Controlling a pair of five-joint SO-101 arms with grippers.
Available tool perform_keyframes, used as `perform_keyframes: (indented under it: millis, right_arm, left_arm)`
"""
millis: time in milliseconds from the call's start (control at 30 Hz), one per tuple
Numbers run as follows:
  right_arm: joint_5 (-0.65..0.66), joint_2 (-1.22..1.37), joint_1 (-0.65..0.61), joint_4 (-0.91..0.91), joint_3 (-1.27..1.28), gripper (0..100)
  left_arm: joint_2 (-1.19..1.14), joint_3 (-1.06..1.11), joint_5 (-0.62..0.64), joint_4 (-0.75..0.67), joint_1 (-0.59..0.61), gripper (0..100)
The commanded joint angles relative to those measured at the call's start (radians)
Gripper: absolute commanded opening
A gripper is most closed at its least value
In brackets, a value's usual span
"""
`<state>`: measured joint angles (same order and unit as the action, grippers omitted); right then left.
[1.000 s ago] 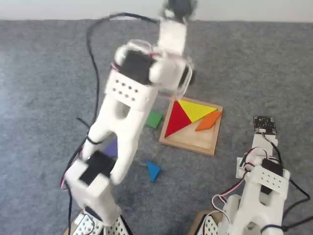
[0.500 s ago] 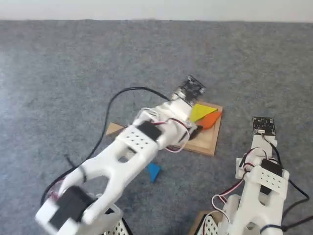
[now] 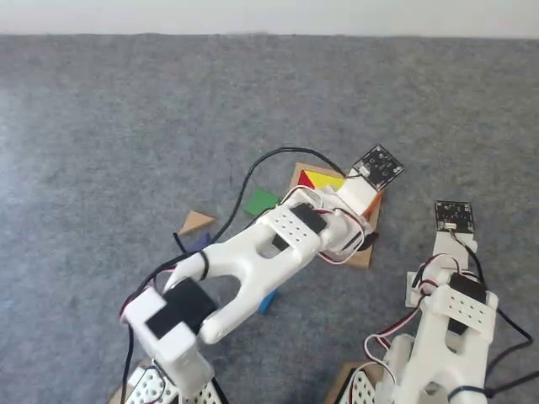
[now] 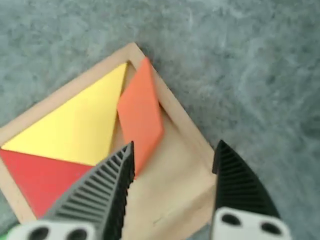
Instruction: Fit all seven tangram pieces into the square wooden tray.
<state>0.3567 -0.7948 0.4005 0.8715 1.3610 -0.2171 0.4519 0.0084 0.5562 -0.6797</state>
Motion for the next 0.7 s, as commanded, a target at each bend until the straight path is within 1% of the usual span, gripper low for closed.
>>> perform_keyframes:
  millis: [0,100,233,333,667]
  right_arm:
    - [0.011,-0.028,-0.012,-0.019,-0.005,24.8]
    - [0.011,-0.028,-0.012,-0.019,-0.005,24.8]
    - [0.011,-0.028,-0.012,-0.019,-0.005,24.8]
    - [0.011,-0.028,-0.012,-0.018,-0.005,24.8]
    - [0.011,-0.028,-0.012,-0.018,-0.005,24.8]
  left_arm:
    - [-0.046,-0.117,-0.002,-0.018,0.009,25]
    - [-0.106,-0.183,-0.002,-0.009,0.031,25]
    - [-0.163,-0.286,-0.003,0.055,0.069,25]
    - [-0.19,-0.346,-0.003,0.069,0.089,25]
    - [-0.23,-0.381,-0.025,0.075,0.083,25]
